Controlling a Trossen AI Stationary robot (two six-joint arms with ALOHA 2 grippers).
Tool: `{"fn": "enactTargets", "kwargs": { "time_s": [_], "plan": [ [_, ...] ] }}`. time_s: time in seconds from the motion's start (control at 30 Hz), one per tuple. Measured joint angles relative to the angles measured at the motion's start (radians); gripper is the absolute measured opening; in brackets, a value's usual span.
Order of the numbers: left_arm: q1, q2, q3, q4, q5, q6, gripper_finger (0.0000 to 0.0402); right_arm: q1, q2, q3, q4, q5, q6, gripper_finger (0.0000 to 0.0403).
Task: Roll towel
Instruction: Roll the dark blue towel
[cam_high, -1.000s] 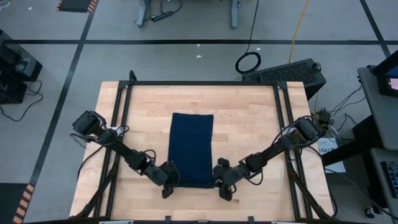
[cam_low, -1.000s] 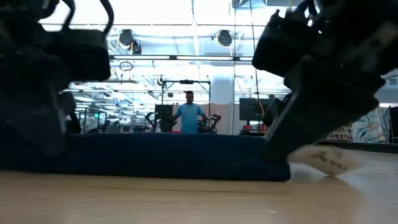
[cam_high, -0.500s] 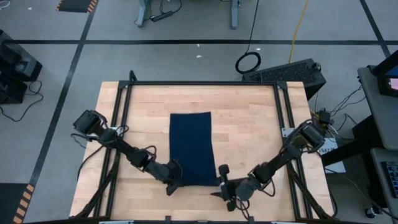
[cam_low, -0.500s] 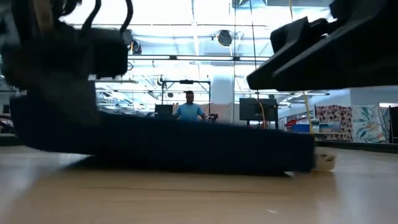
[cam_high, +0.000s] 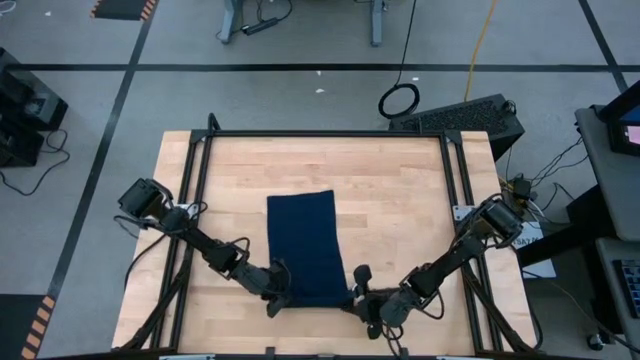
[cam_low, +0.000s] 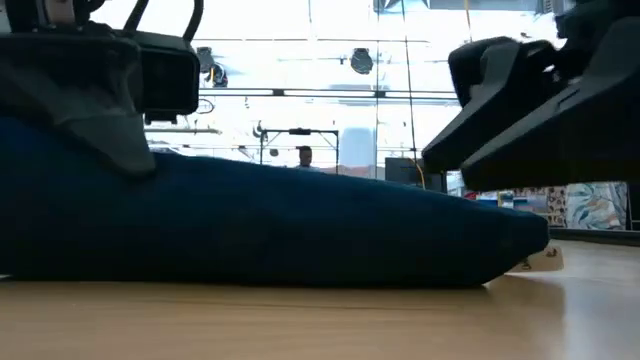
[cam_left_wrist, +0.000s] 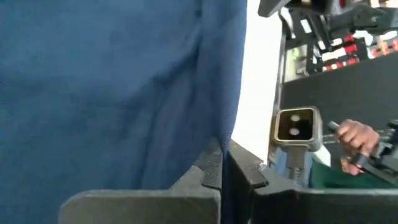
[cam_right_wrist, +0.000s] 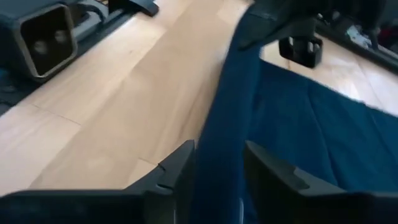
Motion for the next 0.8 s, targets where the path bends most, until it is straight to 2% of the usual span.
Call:
{"fn": "enactTargets", "kwargs": {
  "time_s": [0.13, 0.3, 0.4, 0.63, 0.8],
  "plan": [
    [-0.006, 0.001, -0.014, -0.004, -0.015, -0.044, 0.0004, -0.032, 0.000, 0.000, 0.001, -0.007, 0.109, 0.0125],
    [-0.024, 0.001, -0.016, -0.037, -0.039, -0.074, 0.0004, -0.090, 0.000, 0.000, -0.013, -0.149, 0.204, 0.0125],
    [-0.035, 0.001, -0.016, -0.058, -0.045, -0.077, 0.0004, -0.115, 0.000, 0.000, -0.017, -0.191, 0.231, 0.0123],
    [-0.055, 0.001, -0.016, -0.129, -0.081, -0.116, 0.0004, -0.167, 0.000, 0.000, -0.011, -0.371, 0.311, 0.0083],
    [-0.065, 0.001, -0.016, -0.150, -0.086, -0.129, 0.0004, -0.175, 0.000, 0.000, -0.006, -0.388, 0.337, 0.0069]
  ]
}}
